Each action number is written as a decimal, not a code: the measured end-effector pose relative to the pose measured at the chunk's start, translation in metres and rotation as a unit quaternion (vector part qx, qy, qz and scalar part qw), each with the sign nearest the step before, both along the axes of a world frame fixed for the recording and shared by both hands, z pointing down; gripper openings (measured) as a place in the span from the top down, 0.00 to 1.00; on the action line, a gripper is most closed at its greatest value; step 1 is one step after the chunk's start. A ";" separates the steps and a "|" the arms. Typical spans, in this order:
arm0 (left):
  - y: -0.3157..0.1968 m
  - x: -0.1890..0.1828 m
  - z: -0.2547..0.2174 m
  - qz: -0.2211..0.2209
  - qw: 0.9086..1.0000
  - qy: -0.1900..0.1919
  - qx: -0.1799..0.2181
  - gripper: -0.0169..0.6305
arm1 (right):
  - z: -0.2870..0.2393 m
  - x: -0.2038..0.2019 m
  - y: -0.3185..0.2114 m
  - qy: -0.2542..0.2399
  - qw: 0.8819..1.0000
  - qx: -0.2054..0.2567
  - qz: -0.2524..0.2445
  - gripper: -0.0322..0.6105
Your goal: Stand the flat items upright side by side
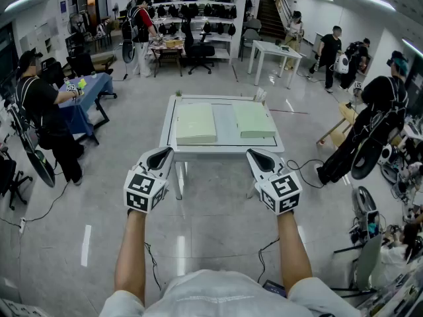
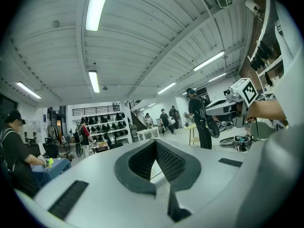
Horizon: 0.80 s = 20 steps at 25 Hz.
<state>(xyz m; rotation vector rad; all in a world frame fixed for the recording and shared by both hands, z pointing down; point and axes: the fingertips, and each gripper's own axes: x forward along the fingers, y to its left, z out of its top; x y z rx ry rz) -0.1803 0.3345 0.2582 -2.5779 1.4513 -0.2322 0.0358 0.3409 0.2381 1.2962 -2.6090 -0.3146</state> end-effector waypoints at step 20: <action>0.001 0.016 0.018 -0.009 1.000 -0.005 -0.013 0.92 | 0.001 0.010 0.003 -0.055 0.997 -0.014 -0.045 0.90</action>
